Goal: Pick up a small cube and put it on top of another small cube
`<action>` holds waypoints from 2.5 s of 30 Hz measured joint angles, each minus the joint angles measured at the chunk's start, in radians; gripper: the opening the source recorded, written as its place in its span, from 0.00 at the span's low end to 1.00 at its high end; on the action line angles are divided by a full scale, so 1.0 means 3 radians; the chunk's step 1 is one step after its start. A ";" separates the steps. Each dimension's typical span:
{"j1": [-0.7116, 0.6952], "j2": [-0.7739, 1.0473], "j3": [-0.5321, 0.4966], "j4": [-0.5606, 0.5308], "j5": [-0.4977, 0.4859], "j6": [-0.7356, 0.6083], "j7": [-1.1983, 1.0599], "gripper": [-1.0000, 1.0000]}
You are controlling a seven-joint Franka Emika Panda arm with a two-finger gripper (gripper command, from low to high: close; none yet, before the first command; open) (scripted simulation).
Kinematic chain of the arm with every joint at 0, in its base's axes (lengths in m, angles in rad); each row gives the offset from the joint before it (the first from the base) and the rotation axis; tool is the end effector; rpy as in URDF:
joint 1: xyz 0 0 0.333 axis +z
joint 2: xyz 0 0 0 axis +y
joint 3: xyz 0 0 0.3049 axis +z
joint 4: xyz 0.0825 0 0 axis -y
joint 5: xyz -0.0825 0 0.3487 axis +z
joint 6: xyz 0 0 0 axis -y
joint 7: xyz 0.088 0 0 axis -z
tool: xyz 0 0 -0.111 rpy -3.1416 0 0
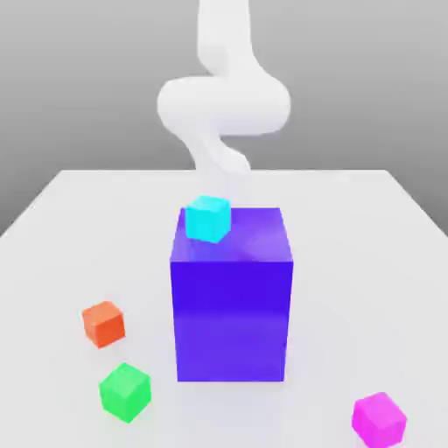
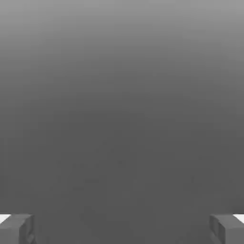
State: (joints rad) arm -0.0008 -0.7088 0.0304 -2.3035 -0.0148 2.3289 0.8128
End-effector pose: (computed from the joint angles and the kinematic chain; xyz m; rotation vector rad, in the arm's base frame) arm 0.3543 0.0142 0.6687 -2.5086 1.0266 -0.9713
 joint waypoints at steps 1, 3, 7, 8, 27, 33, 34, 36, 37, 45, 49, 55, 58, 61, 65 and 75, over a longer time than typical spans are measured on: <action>0.0000 0.0131 0.0043 -0.0005 -0.0023 0.0042 0.0019 0.50; 0.0003 0.0380 0.0124 -0.0014 -0.0071 0.0119 0.0060 0.50; 0.0017 0.0865 0.0277 -0.0033 -0.0170 0.0275 0.0143 0.50; 0.0022 0.0986 0.0313 -0.0038 -0.0198 0.0313 0.0165 0.50; 0.0405 0.3265 0.0725 -0.0129 -0.0590 0.1049 0.0502 0.50; 0.0628 0.3984 0.0542 -0.0026 -0.0801 0.1506 0.0666 0.00; 0.0628 0.3984 0.0542 -0.0026 -0.0801 0.1506 0.0666 0.00; 0.0627 0.3985 0.0542 -0.0026 -0.0802 0.1506 0.0667 0.00; 0.0627 0.3985 0.0542 -0.0026 -0.0802 0.1507 0.0667 0.00; 0.0485 0.3530 0.0695 -0.0142 -0.0586 0.1165 0.0491 0.00; 0.0306 0.3382 0.0543 -0.0253 -0.0623 0.1097 0.0377 0.00; -0.0004 0.3168 0.0308 -0.0425 -0.0631 0.1049 0.0153 0.00; -0.0169 0.3049 0.0204 -0.0514 -0.0588 0.1034 0.0009 0.00; -0.0329 0.2926 0.0100 -0.0604 -0.0511 0.1023 -0.0161 0.00; -0.0552 0.2763 -0.0028 -0.0727 -0.0356 0.1012 -0.0425 0.00; -0.0992 0.2799 -0.0170 -0.0920 0.0077 0.1280 -0.1003 0.00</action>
State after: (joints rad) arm -0.2984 0.1309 -0.0207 -2.5796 0.0083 2.7128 0.5119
